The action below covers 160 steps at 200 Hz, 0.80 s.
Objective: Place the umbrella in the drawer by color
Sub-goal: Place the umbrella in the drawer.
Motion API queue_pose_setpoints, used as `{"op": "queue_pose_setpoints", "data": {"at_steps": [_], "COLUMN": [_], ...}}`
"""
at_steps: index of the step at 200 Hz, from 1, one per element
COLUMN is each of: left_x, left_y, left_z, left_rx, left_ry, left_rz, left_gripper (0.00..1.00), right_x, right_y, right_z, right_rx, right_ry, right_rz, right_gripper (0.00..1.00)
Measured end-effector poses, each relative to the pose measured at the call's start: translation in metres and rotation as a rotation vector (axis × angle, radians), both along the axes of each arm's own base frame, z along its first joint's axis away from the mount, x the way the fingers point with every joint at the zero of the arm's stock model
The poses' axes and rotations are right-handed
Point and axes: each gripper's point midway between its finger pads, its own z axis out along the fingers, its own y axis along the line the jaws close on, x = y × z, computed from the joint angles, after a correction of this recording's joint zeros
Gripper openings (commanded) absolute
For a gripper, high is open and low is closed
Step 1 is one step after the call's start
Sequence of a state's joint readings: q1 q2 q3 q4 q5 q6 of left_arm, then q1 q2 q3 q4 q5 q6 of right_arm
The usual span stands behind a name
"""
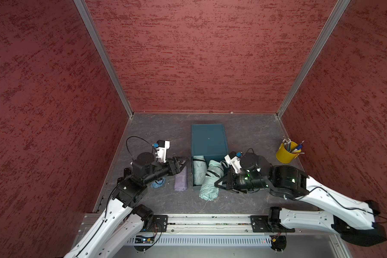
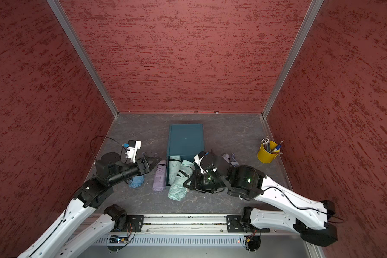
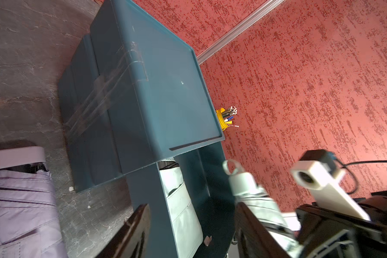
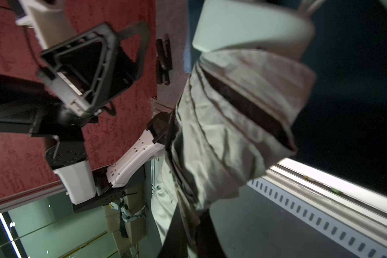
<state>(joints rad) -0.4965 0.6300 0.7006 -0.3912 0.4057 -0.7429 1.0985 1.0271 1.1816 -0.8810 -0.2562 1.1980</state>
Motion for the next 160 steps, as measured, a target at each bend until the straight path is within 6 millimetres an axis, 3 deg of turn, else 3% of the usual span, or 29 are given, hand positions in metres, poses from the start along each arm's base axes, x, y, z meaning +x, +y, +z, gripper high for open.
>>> {"op": "queue_pose_setpoints", "data": {"at_steps": [12,40,131,160], "left_x": [-0.001,-0.002,-0.005,-0.007], "left_y": [0.000,0.000,0.005,0.007], "left_z": [0.000,0.000,-0.009,-0.010], "left_rx": [0.002,0.008,0.063,0.070], "left_ry": [0.003,0.009,0.019,0.024], "left_rz": [-0.002,-0.003,0.004,0.008], "left_gripper": [0.62,0.62,0.61,0.62], "right_x": [0.006,0.017,0.078,0.088], "right_y": [-0.003,-0.003,-0.002,-0.006], "right_z": [-0.014,-0.010,-0.029,-0.033], "right_rx": [-0.017,0.025,-0.032,-0.079], "right_ry": [0.051,0.100,0.143,0.122], "right_rz": [-0.021,-0.038,-0.063,-0.046], "right_gripper": [0.00,0.00,0.00,0.34]}}
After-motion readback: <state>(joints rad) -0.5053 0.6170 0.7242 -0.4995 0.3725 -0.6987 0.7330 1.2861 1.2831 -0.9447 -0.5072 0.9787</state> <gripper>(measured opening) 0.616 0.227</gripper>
